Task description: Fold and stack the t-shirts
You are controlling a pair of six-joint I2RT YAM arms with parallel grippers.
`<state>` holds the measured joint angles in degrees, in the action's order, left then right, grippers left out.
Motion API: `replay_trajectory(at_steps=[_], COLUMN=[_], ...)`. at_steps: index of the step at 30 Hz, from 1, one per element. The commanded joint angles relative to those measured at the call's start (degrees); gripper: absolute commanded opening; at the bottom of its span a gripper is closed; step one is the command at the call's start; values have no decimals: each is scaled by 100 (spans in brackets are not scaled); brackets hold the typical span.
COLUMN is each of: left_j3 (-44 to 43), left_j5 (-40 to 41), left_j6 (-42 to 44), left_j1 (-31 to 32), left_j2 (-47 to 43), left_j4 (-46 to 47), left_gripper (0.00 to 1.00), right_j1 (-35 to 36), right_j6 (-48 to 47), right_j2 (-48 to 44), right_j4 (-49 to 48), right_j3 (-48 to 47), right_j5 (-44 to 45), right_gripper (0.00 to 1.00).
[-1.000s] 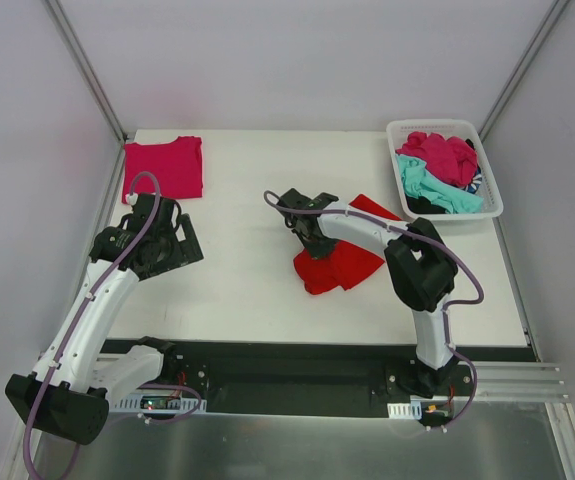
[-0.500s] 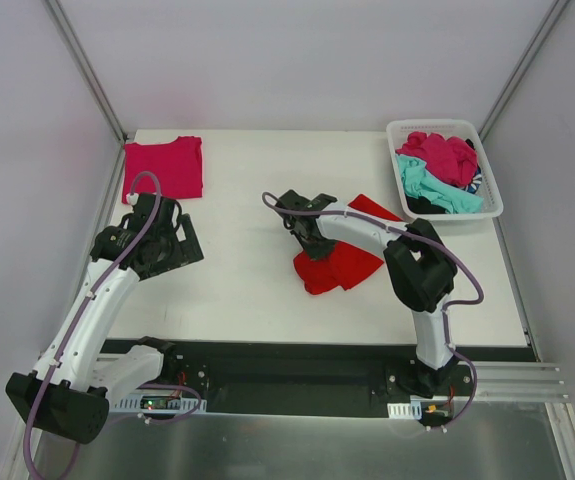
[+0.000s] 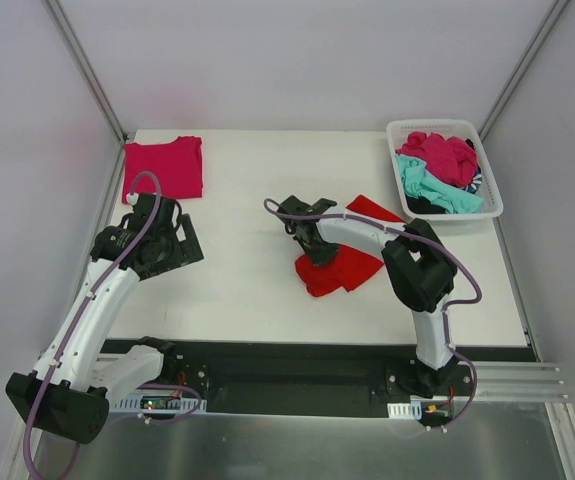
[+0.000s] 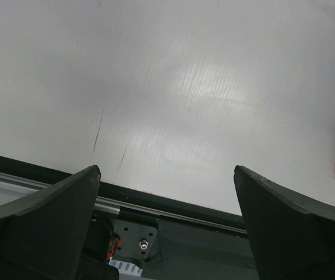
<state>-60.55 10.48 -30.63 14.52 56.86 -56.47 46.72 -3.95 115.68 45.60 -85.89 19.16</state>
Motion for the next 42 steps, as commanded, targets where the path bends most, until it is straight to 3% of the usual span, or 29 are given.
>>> replay_trajectory(at_steps=[1,3,5,12,23,26,29,33,38,42], left_j3=[-35,-35,-35,-71,44,44,26,44,53,35], left_j5=[-90,-99,-125,-169,-283,-327,-327,-319,-301,-292], left_j6=[57,49,40,31,-39,-57,-66,-66,-66,-57], left_j1=[-29,-29,-29,-29,-29,-20,7,24,33,42], left_j2=[-87,-88,-79,-44,-88,-96,-105,-114,-114,-87], left_j4=[-101,-101,-101,-101,-31,4,13,4,13,4], left_gripper=[99,99,99,99,99,99,99,99,99,99], right_j1=[4,-5,13,118,311,303,268,259,268,259], right_j6=[-19,-1,8,-62,-484,-537,-467,-300,-133,-142], right_j2=[-221,-212,-221,-590,-1451,-1530,-1679,-1891,-1777,-1584], right_j4=[89,80,89,641,2530,2856,2815,2261,1909,1680], right_j3=[116,107,81,-542,-3887,-4217,-3692,-2191,-1695,-1449], right_j5=[79,62,44,351,1300,1388,1450,1249,1002,871], right_gripper=[17,17,1,1,1,1,1,1,3,11])
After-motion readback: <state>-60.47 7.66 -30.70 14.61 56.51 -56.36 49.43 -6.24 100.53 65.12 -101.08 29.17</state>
